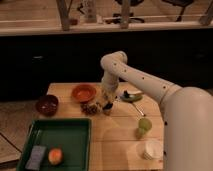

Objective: Place eraser in metal cup

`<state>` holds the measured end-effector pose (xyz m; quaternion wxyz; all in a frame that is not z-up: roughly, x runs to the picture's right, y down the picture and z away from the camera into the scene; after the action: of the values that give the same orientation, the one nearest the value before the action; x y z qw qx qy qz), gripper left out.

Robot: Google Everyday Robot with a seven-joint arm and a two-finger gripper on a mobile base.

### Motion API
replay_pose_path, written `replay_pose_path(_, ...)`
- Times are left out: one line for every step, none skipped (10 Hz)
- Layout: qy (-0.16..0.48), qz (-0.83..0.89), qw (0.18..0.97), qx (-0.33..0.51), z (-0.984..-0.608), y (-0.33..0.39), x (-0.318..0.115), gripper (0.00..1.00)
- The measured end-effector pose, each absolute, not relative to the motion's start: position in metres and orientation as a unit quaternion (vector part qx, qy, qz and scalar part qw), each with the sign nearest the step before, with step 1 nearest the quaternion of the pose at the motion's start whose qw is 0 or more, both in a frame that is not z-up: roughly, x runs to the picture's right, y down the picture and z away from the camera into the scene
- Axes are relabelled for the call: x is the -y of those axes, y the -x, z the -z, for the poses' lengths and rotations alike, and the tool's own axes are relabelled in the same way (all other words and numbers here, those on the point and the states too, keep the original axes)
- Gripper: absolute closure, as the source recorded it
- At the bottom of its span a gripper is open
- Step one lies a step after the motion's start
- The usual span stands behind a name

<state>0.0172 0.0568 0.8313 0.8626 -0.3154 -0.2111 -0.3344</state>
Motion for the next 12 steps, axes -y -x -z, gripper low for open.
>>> replay_pose_path(0.323,0.329,0.861,0.213,-0.832,-0.017,-0.058,0.88)
replay_pose_path(0.329,0.327,0.86,0.213,-0.833,-0.017,-0.059,0.8)
replay_pose_path(0.334,0.323,0.859,0.214,-0.833,-0.017,-0.06,0.7)
replay_pose_path(0.337,0.32,0.859,0.214,-0.834,-0.019,-0.06,0.6)
replay_pose_path(0.34,0.316,0.86,0.214,-0.835,-0.021,-0.061,0.5)
replay_pose_path(0.341,0.313,0.86,0.214,-0.835,-0.023,-0.061,0.4)
replay_pose_path(0.343,0.309,0.861,0.213,-0.836,-0.025,-0.061,0.29)
replay_pose_path(0.343,0.307,0.862,0.213,-0.836,-0.027,-0.062,0.22)
replay_pose_path(0.344,0.304,0.862,0.214,-0.837,-0.029,-0.062,0.2)
replay_pose_path(0.344,0.302,0.863,0.214,-0.837,-0.03,-0.063,0.2)
replay_pose_path(0.345,0.301,0.863,0.215,-0.838,-0.031,-0.063,0.2)
replay_pose_path(0.345,0.299,0.863,0.215,-0.838,-0.032,-0.063,0.2)
